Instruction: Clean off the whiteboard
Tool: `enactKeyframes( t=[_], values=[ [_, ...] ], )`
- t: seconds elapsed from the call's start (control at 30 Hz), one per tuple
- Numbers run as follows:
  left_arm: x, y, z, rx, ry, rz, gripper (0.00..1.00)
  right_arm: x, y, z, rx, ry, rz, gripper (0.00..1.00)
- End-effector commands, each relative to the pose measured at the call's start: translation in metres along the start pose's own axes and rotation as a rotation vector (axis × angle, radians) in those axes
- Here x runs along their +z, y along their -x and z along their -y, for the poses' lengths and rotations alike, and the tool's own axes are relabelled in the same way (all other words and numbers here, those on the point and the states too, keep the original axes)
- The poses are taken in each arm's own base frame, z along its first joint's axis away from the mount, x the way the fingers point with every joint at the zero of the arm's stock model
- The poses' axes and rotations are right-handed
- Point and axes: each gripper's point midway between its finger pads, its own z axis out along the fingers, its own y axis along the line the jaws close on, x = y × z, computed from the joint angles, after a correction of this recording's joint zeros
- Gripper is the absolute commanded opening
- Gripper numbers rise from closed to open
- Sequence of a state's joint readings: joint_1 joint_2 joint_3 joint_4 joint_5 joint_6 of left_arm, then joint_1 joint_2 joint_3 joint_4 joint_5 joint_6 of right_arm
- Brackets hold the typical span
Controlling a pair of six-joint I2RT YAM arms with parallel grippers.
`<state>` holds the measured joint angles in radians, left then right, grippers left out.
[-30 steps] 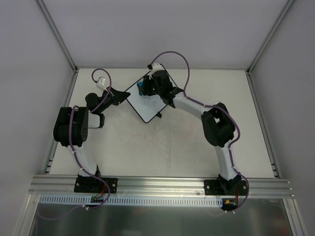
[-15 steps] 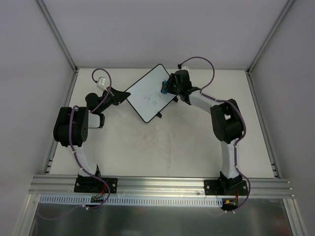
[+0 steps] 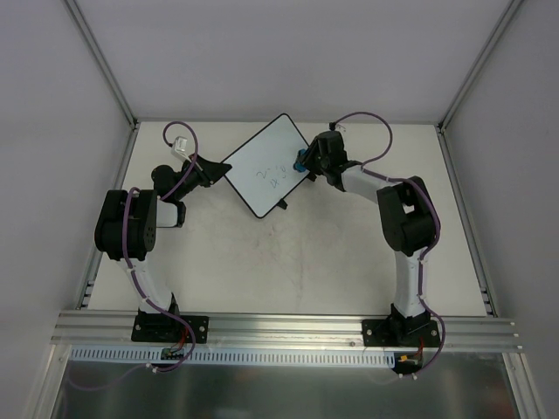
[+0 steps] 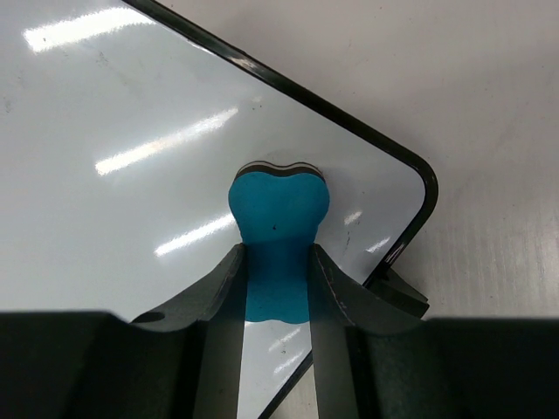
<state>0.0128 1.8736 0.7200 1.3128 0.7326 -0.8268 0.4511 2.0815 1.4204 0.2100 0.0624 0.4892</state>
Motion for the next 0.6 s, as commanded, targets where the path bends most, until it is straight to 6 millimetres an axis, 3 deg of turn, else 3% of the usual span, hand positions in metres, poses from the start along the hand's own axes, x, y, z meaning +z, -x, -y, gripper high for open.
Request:
enactKeyframes(
  t=[0.0, 0.23, 0.37, 0.57],
  values=[
    [0.0, -0.002, 0.013, 0.111, -0.074, -0.005, 0.0, -0.006, -0.014, 0.005, -0.027, -0.015, -0.032, 0.0],
    [0.0, -0.002, 0.012, 0.109, -0.073, -0.005, 0.0, -0.017, -0.018, -0.039, -0.165, 0.097, 0.001, 0.0],
    [0.0, -0.001, 0.013, 0.11, -0.074, -0.006, 0.0, -0.028, -0.031, -0.08, -0.285, 0.194, -0.003, 0.0],
    [0.0, -0.001, 0.012, 0.111, -0.073, -0.007, 0.0, -0.035, -0.055, -0.114, -0.368, 0.318, -0.063, 0.0]
  ],
)
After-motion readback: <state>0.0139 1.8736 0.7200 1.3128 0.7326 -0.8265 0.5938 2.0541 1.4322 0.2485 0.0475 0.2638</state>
